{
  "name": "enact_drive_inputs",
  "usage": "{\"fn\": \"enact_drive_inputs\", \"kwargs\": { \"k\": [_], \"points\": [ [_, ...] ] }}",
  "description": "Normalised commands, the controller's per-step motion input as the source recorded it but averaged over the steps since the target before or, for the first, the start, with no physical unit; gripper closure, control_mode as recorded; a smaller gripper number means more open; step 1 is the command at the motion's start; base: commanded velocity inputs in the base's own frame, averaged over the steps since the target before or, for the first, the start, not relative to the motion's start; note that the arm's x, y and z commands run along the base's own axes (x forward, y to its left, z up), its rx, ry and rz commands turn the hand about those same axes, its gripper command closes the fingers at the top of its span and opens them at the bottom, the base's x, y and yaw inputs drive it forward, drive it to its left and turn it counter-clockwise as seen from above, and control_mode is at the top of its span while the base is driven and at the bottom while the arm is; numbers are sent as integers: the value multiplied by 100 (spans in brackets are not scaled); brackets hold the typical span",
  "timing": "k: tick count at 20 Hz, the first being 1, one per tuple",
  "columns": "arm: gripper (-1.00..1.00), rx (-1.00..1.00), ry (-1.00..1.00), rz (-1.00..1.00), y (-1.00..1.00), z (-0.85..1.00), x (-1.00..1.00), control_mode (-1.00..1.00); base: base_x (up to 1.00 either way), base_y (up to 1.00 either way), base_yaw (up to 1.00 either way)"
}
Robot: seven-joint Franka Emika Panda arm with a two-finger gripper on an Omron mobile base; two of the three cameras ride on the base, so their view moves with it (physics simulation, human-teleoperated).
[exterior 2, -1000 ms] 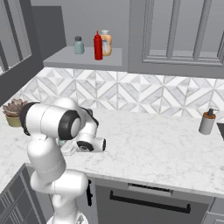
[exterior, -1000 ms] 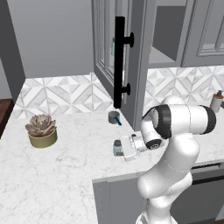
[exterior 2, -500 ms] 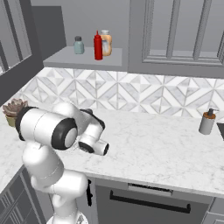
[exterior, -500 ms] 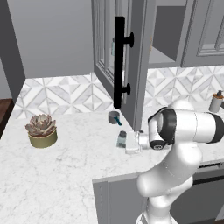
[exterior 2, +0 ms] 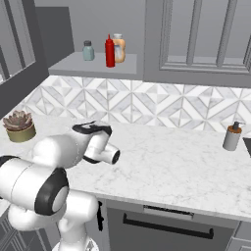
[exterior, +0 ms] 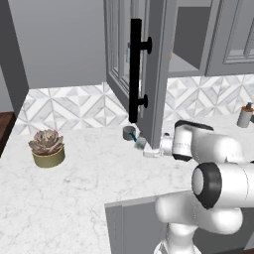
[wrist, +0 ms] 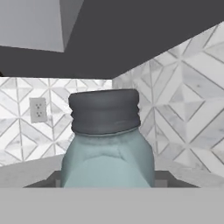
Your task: Put the shaker and condiment bottle from the counter next to their counterparts in the cabinet.
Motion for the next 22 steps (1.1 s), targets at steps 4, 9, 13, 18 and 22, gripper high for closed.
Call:
{"fn": "enact_drive_inputs", "kwargs": {
  "k": [4,9,13,18,22],
  "points": [
    [100,0,0,-16,-2,73,0,-100,0,0,0],
    [100,0,0,-19,-4,66,0,-100,0,0,0],
    [100,2,0,-18,-20,59,0,-100,0,0,0],
    [100,5,2,-19,-18,71,-1,-100,0,0,0],
    [100,7,3,-19,-27,72,-8,-100,0,0,0]
  ]
}}
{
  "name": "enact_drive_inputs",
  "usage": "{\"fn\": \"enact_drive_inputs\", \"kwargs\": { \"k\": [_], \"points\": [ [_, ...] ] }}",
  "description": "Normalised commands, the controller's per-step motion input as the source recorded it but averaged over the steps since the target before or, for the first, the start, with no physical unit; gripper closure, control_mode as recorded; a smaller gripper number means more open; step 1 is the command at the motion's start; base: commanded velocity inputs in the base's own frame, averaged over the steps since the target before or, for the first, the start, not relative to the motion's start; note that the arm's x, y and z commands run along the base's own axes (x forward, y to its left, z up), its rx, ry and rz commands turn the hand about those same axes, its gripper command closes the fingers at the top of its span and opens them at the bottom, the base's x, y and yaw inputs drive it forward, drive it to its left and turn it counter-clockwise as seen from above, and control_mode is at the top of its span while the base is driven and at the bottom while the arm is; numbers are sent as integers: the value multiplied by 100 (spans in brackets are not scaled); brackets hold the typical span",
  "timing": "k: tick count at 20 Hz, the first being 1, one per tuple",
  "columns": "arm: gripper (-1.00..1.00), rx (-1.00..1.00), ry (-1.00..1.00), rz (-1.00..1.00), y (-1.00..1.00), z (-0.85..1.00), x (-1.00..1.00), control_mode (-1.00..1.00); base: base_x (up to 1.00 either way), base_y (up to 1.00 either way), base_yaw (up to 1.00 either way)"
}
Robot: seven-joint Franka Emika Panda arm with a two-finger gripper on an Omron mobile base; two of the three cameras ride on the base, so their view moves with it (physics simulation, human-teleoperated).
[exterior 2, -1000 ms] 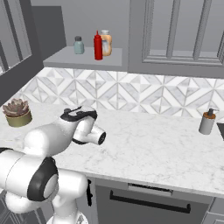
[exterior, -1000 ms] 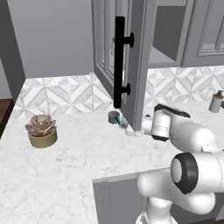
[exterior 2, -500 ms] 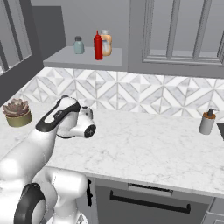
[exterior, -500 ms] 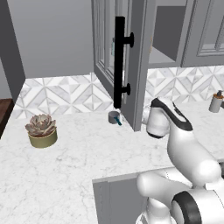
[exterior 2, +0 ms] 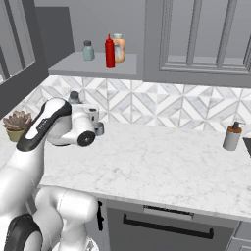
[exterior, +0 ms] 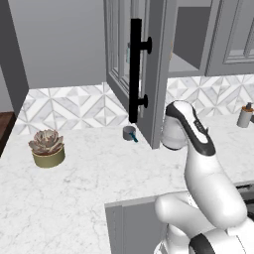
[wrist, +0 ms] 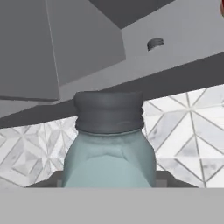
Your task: Put the shaker and condiment bottle from the counter next to their counterparts in the cabinet.
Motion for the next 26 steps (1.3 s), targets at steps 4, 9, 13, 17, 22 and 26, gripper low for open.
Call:
{"fn": "enact_drive_inputs", "kwargs": {
  "k": [4,9,13,17,22,26],
  "points": [
    [100,6,4,-18,-27,71,-8,-100,0,0,0],
    [100,6,7,-13,-32,73,-14,-100,0,0,0],
    [100,5,6,-2,-31,71,-23,-100,0,0,0],
    [100,-12,3,0,22,8,-4,-100,0,0,0],
    [100,-4,2,4,7,18,18,-100,0,0,0],
    [100,0,0,0,0,31,0,-100,0,0,0]
  ]
}}
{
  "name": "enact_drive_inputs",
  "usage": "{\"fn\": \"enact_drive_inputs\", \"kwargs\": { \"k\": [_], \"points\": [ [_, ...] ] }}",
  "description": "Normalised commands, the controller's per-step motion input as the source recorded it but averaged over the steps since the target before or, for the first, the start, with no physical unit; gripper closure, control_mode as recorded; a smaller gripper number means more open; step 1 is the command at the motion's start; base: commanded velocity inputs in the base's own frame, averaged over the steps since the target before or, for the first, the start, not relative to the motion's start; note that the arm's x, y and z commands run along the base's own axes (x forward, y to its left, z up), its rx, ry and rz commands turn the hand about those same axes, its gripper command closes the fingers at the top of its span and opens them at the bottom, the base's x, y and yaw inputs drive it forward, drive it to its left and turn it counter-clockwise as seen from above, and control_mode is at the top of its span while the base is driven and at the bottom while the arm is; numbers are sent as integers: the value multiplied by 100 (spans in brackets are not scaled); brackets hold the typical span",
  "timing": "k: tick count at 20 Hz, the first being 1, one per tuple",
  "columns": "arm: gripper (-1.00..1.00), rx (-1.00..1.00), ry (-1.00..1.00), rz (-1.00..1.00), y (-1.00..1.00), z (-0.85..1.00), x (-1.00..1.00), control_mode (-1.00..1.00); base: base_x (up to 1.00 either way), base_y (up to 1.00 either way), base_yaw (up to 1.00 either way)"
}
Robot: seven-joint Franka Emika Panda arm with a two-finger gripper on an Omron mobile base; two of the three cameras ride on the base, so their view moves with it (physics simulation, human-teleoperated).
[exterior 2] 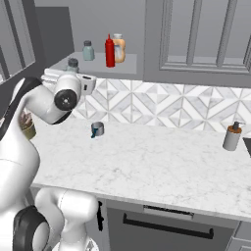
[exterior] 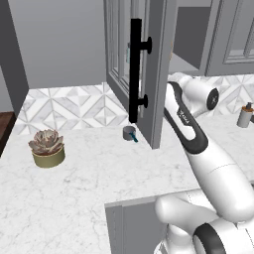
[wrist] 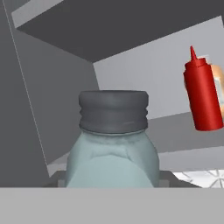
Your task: Put the shaker and condiment bottle from the counter next to their counterparts in the cabinet.
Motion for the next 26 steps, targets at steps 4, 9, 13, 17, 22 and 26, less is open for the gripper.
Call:
{"fn": "enact_drive_inputs", "kwargs": {
  "k": [4,9,13,17,22,26],
  "points": [
    [100,-1,0,0,0,18,1,-100,0,0,0],
    [100,-4,0,0,3,1,1,-100,0,0,0],
    [100,0,0,-5,0,10,4,-100,0,0,0],
    [100,-2,0,-8,3,9,3,-100,0,0,0],
    [100,-7,0,-2,13,18,13,-100,0,0,0],
    [100,-8,6,0,18,15,25,-100,0,0,0]
  ]
}}
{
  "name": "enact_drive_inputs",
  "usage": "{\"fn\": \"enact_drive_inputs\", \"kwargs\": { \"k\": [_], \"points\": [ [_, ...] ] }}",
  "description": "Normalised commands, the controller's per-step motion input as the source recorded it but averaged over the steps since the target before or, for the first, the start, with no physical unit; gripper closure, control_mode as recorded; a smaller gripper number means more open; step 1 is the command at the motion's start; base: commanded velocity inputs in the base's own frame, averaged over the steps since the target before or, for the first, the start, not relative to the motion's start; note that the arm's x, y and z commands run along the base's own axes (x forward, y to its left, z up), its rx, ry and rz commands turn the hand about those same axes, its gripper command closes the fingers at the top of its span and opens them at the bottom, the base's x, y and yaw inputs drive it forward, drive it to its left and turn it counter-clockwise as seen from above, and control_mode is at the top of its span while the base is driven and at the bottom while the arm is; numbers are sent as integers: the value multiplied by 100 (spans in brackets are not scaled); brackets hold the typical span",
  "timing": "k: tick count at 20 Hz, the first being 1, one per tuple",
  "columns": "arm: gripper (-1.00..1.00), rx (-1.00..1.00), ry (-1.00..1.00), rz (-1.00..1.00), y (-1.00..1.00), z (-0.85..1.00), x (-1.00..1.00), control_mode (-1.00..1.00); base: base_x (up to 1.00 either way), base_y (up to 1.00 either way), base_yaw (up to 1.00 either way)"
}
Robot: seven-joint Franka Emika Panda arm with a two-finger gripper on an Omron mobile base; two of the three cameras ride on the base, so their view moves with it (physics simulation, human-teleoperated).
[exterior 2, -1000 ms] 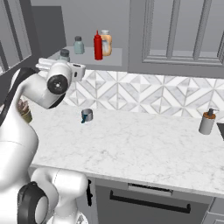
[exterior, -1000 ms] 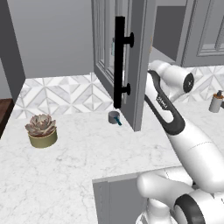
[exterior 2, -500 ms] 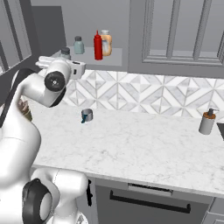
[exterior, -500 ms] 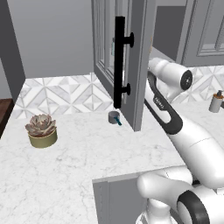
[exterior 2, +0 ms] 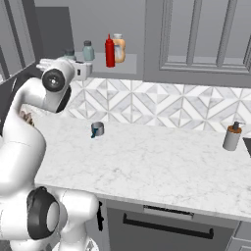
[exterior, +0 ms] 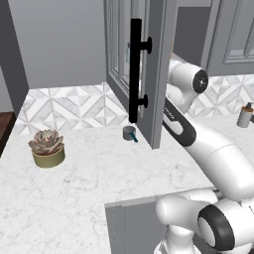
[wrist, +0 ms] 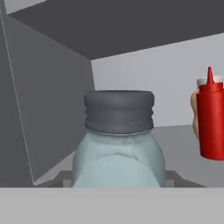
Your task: Put the shaker and condiment bottle from the counter next to their counterparts in the cabinet.
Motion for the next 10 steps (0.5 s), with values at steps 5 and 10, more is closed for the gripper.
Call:
{"fn": "enact_drive_inputs", "kwargs": {
  "k": [5,10],
  "points": [
    [100,-3,4,0,4,-1,36,-100,0,0,0],
    [100,-5,-1,0,0,0,22,-100,0,0,0]
  ]
}}
